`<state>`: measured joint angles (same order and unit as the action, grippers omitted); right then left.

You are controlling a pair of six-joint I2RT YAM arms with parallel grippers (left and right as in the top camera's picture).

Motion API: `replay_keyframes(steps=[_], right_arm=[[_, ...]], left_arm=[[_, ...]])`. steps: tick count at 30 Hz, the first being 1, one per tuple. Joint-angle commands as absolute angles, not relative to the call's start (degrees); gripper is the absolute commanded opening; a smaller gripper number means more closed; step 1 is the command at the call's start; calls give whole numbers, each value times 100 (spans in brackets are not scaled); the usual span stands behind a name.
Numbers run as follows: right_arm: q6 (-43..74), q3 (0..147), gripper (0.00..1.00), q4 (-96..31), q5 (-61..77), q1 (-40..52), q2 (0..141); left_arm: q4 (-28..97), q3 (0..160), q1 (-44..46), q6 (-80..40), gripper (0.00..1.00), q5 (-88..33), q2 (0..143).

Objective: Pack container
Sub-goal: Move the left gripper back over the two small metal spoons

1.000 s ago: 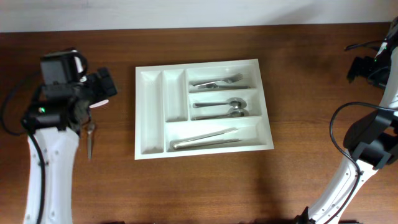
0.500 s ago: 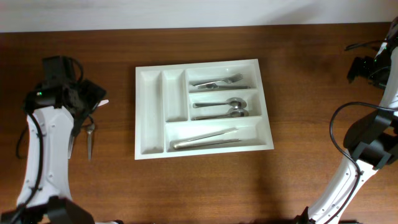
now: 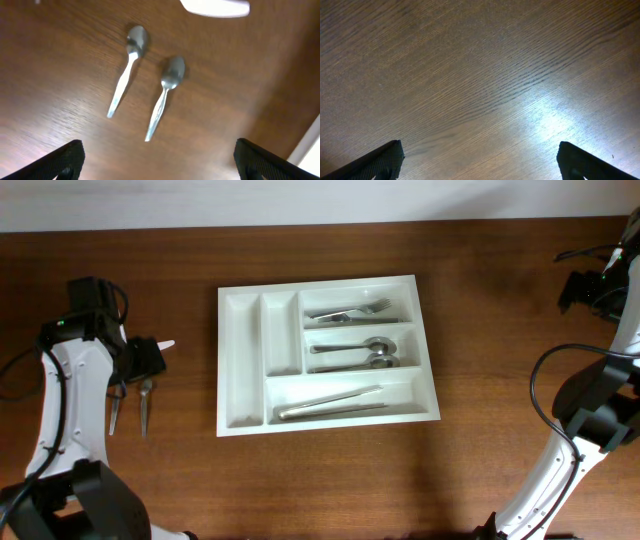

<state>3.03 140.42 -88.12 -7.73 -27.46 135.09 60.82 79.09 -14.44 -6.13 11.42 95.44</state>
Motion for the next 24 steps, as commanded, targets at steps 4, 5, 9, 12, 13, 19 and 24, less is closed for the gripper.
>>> replay_keyframes(steps=[4,5,9,12,13,19,24], right_arm=[[346,14031,99,-8799,-862,-2777,13541],[346,14031,99,-8799,-862,-2777,13541],[346,14031,99,-8799,-862,-2777,13541],[346,14031,98,-8799,-862,-2777,13541],[346,14031,99,-8799,-862,-2777,13541],[346,14031,99,-8799,-862,-2777,13541],[346,14031,99,-8799,-862,-2777,13541]], left_arm=[[6145,7964,-1455,650,98,762,9852],[6145,7964,-1455,720,98,617,9913],[6139,7964,-1455,720,98,515,10252],[6139,7964,-1455,740,98,513,10449],[6139,7964,-1455,740,98,513,10503],[6152,7964,-1516,744,97,429,10711],[6230,7955,-1839,854,95,-58,10855]])
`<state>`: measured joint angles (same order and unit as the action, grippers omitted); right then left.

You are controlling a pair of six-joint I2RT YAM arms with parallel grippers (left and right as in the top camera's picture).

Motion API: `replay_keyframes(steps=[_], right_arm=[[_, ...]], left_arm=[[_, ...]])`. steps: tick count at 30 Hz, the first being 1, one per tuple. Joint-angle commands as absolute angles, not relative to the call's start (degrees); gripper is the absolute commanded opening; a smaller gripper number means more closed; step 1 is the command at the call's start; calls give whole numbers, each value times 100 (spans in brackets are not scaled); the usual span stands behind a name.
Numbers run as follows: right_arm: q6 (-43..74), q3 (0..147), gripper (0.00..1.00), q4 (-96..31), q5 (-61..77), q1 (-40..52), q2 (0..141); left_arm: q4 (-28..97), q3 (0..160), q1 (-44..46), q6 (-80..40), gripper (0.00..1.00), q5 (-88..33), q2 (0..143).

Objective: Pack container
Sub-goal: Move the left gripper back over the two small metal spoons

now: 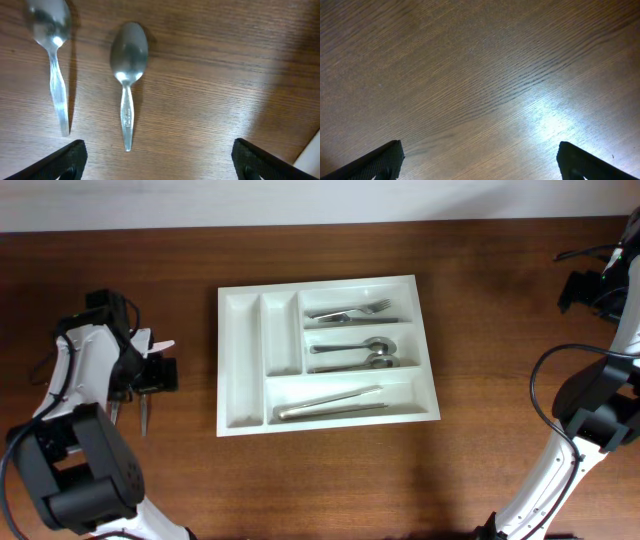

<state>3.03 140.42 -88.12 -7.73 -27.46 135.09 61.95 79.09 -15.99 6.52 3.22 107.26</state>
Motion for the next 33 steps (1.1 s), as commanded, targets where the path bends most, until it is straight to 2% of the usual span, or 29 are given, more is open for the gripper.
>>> replay_keyframes(steps=[1,19,33], right_arm=[[346,14031,99,-8799,-862,-2777,13541],[346,14031,99,-8799,-862,-2777,13541],[346,14031,99,-8799,-862,-2777,13541]], left_arm=[[6239,7955,-1935,897,94,-45,10855],[6012,7955,-2078,1212,95,-10,10940],[5911,7955,-2080,1212,94,-71,11611]])
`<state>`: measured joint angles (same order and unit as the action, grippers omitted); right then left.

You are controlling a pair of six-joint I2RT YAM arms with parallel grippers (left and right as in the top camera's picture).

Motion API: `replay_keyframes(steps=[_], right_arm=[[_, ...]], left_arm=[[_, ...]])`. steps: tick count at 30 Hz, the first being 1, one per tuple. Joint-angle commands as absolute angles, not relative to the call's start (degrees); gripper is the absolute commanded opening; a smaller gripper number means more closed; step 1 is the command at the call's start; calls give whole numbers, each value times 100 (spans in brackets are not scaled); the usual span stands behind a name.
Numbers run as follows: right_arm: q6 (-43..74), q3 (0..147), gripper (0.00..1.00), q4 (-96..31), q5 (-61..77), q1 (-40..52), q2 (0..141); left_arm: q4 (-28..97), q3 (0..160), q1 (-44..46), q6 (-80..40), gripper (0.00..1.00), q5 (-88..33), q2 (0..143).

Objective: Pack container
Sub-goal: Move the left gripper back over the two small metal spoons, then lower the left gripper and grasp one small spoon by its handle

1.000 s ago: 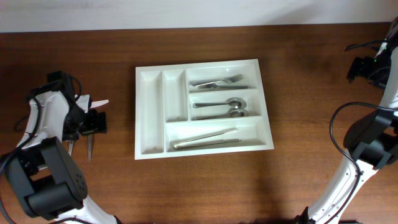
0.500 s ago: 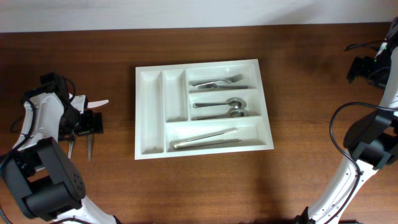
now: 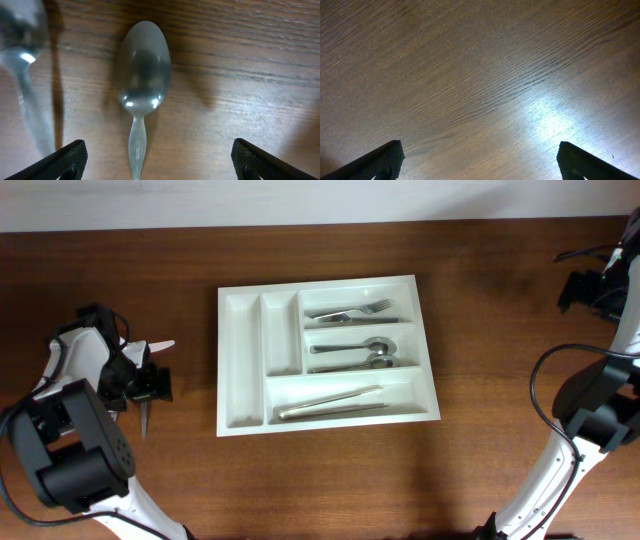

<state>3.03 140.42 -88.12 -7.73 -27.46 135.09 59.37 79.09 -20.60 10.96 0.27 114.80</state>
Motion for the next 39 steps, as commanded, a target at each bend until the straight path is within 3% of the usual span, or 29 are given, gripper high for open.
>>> replay_keyframes(steps=[1,39], right_arm=[[346,14031,99,-8799,-862,-2777,13541],[346,14031,99,-8799,-862,-2777,13541]], left_arm=[[5909,7953,-2078,1212,94,-71,11651],[5719,7874,-2080,1253,89,143,11743]])
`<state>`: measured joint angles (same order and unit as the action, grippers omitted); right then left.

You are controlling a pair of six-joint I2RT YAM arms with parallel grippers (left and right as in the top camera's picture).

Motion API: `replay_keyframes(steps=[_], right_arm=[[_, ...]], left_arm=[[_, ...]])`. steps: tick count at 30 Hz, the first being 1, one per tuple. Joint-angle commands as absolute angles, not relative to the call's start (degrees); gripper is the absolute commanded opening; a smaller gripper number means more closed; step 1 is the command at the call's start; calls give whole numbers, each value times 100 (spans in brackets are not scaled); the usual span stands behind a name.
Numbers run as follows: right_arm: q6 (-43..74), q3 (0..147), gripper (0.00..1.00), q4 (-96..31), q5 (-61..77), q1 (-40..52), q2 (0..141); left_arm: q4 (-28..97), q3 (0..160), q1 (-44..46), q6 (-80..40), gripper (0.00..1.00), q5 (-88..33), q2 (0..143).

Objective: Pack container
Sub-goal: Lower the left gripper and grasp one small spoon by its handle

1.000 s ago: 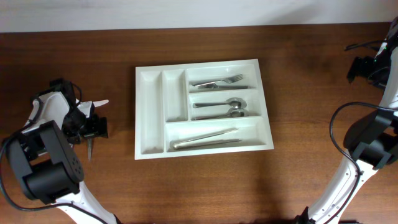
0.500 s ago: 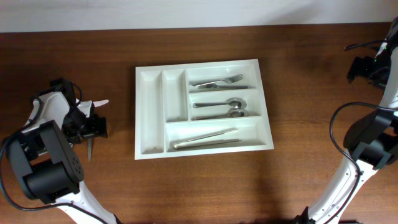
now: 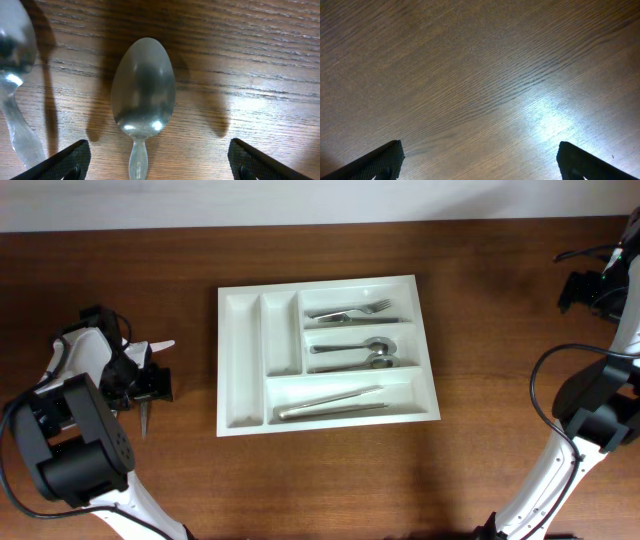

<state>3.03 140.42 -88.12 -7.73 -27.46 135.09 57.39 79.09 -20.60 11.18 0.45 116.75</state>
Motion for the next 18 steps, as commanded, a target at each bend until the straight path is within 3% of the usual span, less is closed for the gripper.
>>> replay_keyframes(steps=[1,17,18], right_arm=[[346,14031,99,-8799,-862,-2777,13541],[346,14031,99,-8799,-862,-2777,13541],[346,14031,99,-8799,-862,-2777,13541]], left_arm=[[5721,7861,-2080,1253,89,148,11743],[5704,7841,-2078,1251,89,427,11743],[5706,7841,-2078,1251,85,427,11743]])
